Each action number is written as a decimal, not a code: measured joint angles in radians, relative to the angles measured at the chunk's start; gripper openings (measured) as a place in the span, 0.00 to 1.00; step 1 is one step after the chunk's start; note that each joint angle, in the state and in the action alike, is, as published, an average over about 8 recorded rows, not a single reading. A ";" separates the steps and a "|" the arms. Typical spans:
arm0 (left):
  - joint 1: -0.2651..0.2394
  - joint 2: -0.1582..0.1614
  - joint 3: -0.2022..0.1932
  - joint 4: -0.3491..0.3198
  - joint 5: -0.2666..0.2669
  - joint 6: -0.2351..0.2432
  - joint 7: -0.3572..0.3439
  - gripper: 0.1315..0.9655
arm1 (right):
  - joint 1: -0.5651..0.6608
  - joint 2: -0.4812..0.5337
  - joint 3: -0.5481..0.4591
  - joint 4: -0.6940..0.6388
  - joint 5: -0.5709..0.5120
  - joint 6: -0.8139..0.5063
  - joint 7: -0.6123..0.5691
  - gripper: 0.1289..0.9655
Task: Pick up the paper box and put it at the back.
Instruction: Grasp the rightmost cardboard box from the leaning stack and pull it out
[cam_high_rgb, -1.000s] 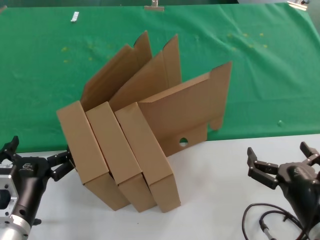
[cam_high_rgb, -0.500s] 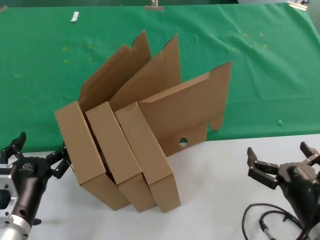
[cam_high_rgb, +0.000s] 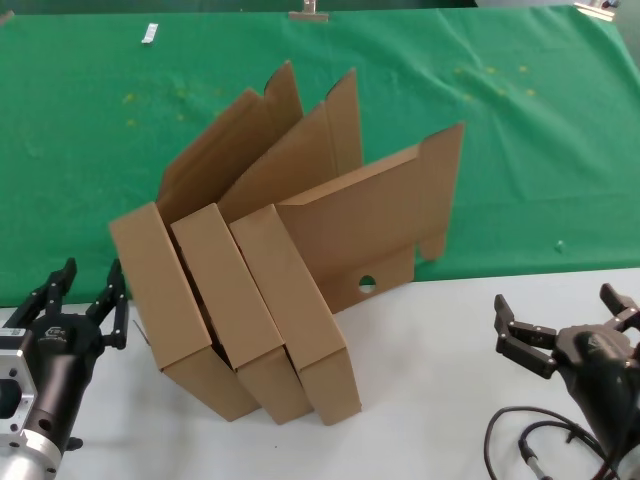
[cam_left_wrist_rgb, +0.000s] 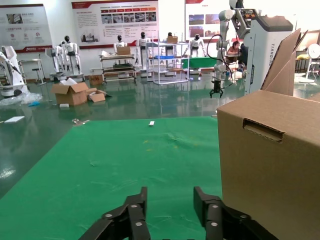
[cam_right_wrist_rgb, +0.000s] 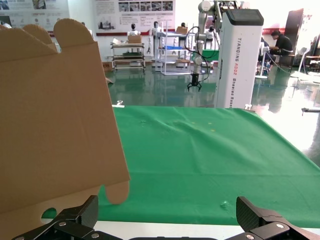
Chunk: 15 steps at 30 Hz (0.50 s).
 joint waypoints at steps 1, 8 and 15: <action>0.000 0.000 0.000 0.000 0.000 0.000 0.000 0.39 | 0.000 0.000 0.000 0.000 0.000 0.000 0.000 1.00; 0.000 0.000 0.000 0.000 0.000 0.000 0.000 0.23 | 0.000 0.000 0.000 0.000 0.000 0.000 0.000 1.00; 0.000 0.000 0.000 0.000 0.000 0.000 0.000 0.11 | 0.000 0.000 0.000 0.000 0.000 0.000 0.000 1.00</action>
